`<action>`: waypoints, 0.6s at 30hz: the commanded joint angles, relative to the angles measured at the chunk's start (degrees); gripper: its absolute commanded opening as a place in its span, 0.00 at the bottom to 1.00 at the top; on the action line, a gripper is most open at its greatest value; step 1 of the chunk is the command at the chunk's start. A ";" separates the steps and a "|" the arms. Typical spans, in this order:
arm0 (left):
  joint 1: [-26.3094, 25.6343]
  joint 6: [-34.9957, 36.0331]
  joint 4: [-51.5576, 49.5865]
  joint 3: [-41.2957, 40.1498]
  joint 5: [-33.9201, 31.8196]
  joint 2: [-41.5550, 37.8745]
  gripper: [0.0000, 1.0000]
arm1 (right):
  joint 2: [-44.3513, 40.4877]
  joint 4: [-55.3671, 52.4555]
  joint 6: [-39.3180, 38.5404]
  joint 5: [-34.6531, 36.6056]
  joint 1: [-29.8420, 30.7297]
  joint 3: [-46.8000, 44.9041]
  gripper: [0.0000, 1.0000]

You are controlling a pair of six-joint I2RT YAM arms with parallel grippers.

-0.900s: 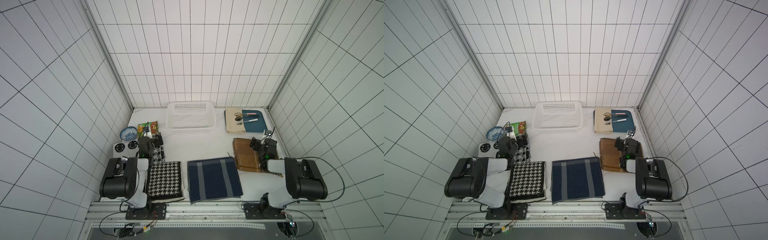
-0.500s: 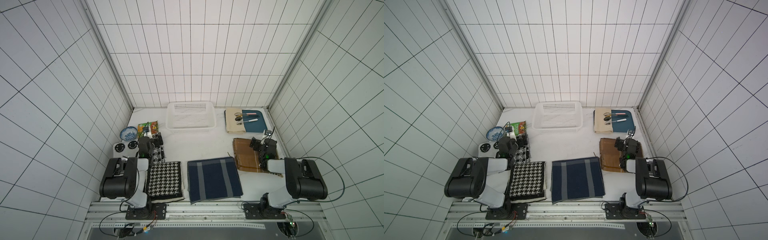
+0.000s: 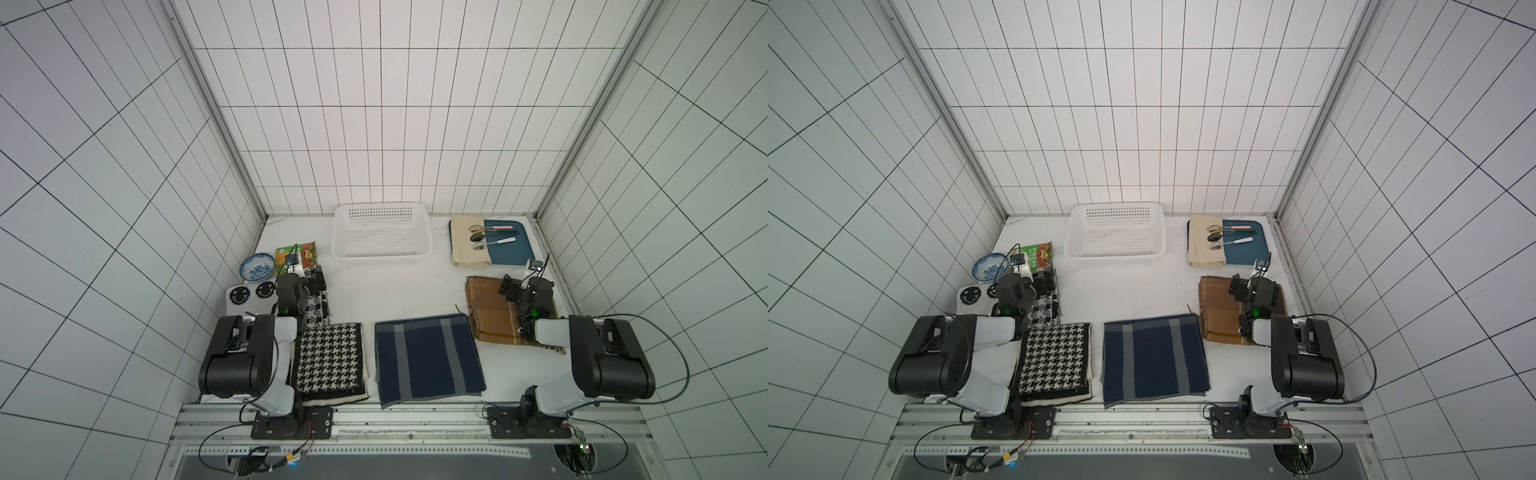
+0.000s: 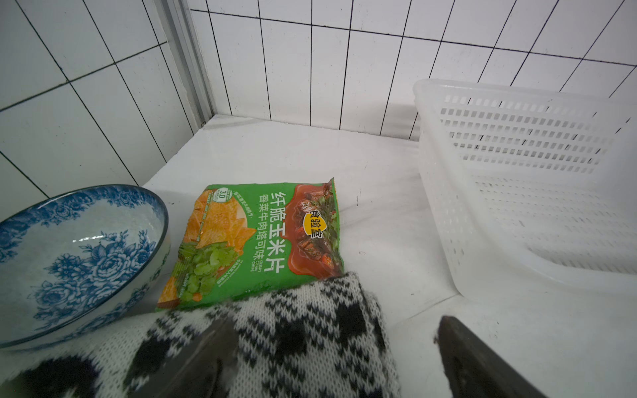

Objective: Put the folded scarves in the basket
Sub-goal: Move the basket to the center of the board.

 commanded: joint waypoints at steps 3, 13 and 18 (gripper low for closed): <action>-9.74 4.87 -16.55 7.55 -15.34 -9.22 0.95 | -8.80 -5.45 -2.72 4.67 3.14 0.67 0.99; -9.32 -10.85 -27.69 22.58 -4.02 -3.74 0.89 | -29.74 -30.28 9.36 -5.96 16.46 8.76 0.87; -7.37 -14.37 -36.78 33.51 0.64 7.05 0.85 | -33.75 -38.87 13.39 -11.78 22.72 12.14 0.86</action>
